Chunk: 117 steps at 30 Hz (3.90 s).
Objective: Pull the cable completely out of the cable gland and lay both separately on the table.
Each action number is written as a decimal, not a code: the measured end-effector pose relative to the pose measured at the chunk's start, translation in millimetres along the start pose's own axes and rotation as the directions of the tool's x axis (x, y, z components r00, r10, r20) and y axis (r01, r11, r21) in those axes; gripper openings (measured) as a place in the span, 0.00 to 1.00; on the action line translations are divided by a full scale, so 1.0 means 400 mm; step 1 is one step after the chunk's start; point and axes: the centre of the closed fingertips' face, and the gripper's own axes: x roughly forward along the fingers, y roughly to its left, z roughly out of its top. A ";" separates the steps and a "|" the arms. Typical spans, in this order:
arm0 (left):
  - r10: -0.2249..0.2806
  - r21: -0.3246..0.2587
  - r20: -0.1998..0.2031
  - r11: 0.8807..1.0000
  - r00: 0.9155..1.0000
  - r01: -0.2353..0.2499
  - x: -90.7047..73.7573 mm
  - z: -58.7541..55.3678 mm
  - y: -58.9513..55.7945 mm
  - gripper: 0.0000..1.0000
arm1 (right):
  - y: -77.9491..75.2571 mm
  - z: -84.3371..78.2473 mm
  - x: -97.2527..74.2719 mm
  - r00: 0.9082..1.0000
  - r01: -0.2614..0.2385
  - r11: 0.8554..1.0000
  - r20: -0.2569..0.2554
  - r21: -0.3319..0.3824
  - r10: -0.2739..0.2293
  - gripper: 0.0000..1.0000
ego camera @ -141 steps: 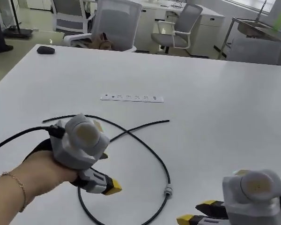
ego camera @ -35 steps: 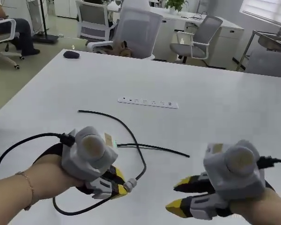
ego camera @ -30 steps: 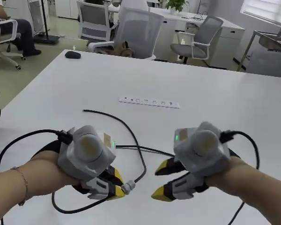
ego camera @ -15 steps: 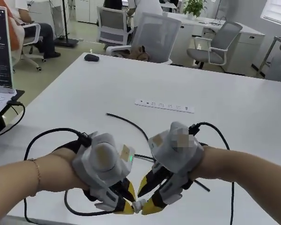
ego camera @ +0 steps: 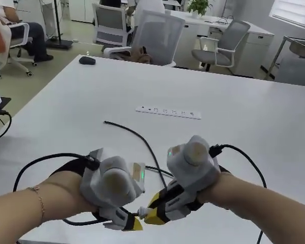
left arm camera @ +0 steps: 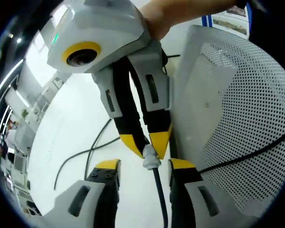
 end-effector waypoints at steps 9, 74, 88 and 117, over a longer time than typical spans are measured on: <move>-0.048 0.047 -0.028 0.998 0.998 0.049 0.023 -0.001 -0.057 0.17 | 0.018 -0.017 -0.003 0.998 -0.050 0.999 -0.038 0.010 0.050 0.13; -0.149 -0.150 0.041 0.977 0.988 0.153 -0.001 -0.016 -0.057 0.17 | 0.031 0.002 0.006 0.984 0.143 0.914 -0.043 -0.381 -0.172 0.11; -0.059 -0.190 0.062 0.979 0.996 0.070 0.019 -0.007 -0.039 0.17 | -0.055 -0.055 -0.029 0.882 0.385 0.825 -0.098 -0.413 -0.461 0.19; 0.002 -0.166 0.005 0.986 1.000 -0.001 0.026 -0.053 -0.034 0.17 | -0.114 -0.156 -0.057 0.830 0.475 0.860 -0.229 -0.189 -0.508 0.31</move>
